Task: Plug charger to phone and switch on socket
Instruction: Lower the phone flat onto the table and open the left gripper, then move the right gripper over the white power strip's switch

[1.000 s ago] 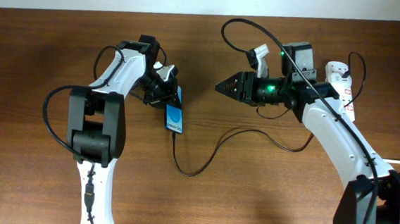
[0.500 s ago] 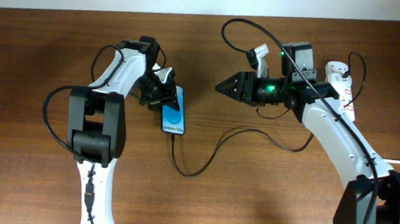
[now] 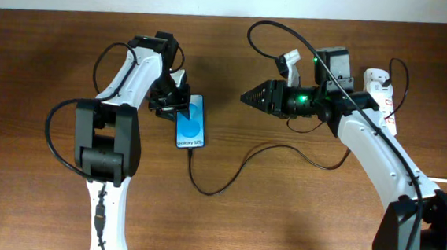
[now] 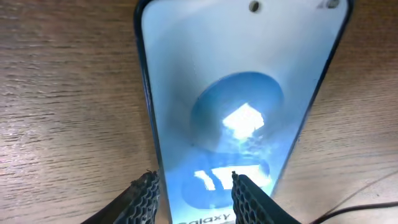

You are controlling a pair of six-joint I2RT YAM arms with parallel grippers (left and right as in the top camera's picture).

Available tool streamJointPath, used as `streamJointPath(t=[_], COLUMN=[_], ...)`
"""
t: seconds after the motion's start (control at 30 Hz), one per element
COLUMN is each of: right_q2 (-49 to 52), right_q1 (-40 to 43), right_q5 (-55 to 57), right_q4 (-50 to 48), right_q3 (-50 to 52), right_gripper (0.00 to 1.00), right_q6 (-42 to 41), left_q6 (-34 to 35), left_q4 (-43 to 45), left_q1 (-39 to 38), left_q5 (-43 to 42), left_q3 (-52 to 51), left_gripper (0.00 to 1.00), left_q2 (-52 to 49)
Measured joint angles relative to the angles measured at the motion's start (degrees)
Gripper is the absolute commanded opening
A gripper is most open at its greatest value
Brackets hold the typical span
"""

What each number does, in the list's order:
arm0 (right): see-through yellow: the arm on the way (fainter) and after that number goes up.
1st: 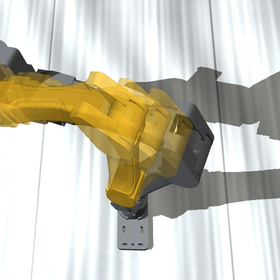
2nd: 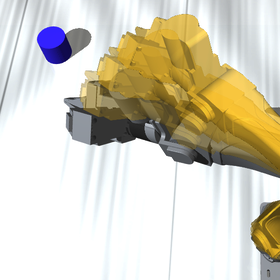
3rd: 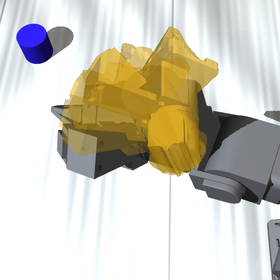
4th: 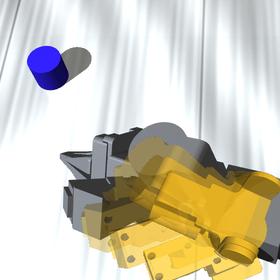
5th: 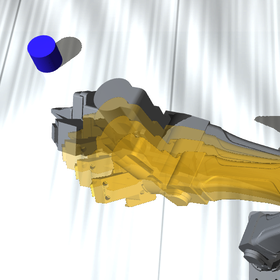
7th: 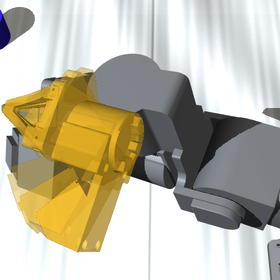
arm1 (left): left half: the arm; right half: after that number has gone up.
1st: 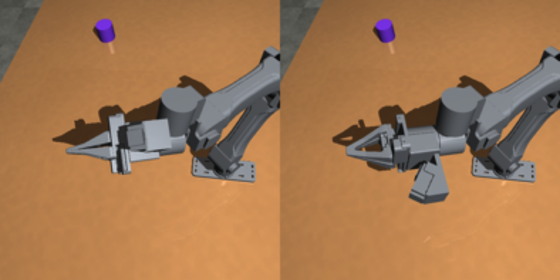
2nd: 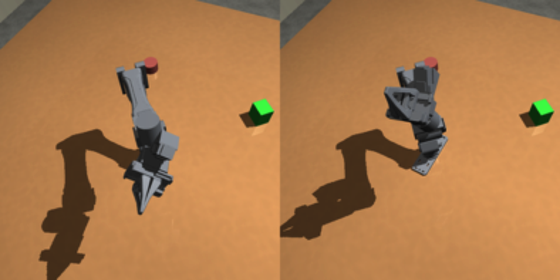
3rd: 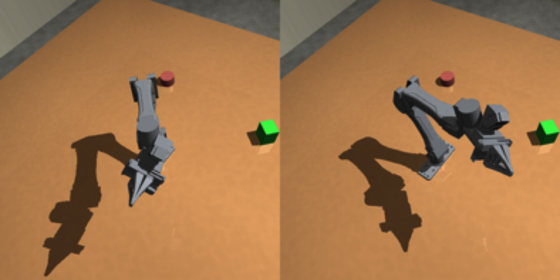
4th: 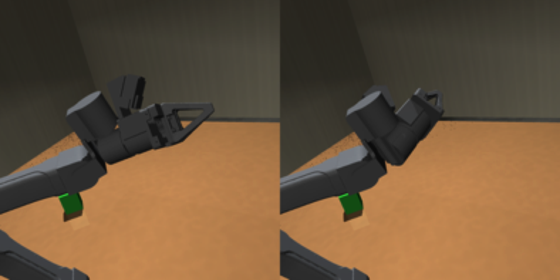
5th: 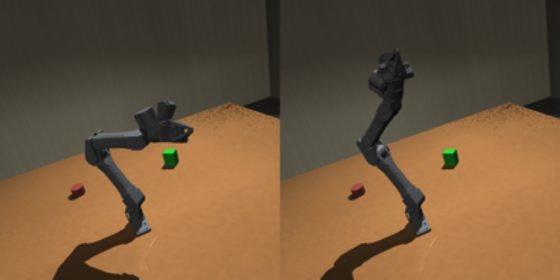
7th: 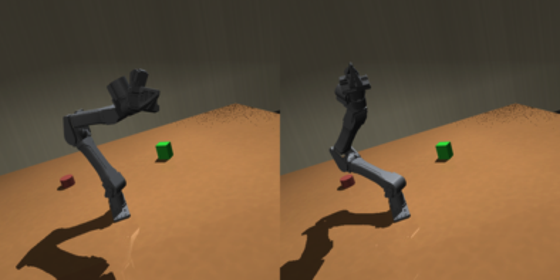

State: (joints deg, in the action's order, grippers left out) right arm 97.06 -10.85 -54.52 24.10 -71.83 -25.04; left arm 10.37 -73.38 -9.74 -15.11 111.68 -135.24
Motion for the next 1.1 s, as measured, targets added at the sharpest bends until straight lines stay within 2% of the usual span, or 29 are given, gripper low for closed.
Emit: streamJointPath(t=[0.23,0.3,0.5,0.7,0.83,0.93,1.1], right_q2=[0.02,0.02,0.02,-0.07,-2.45,-6.36,-16.37], right_q1=[0.00,0.00,0.00,0.00,0.00,0.00,0.00], right_q5=[0.00,0.00,-0.02,0.24,4.22,8.22,19.17], right_q4=[0.17,0.44,2.36,3.67,7.39,9.14,14.34], right_q3=[0.00,0.00,0.00,0.00,0.00,0.00,0.00], right_gripper=[0.52,0.55,0.59,0.63,0.64,0.65,0.70], right_q6=[-0.04,-0.02,1.42,3.34,4.66,5.42,6.56], left_q6=[0.20,0.44,0.85,1.07,1.07,1.07,1.27], left_q4=[-1.25,-3.34,-10.49,-15.65,-16.37,-16.92,-17.90], left_q1=[0.00,0.00,0.00,0.00,0.00,0.00,0.00], left_q5=[2.58,4.09,6.38,6.88,7.78,9.09,11.15], left_q3=[0.61,2.54,14.53,25.16,27.74,27.82,27.85], left_gripper=[0.41,0.41,0.42,0.44,0.46,0.48,0.62], left_q2=[0.00,0.00,0.28,5.84,13.00,16.39,20.61])
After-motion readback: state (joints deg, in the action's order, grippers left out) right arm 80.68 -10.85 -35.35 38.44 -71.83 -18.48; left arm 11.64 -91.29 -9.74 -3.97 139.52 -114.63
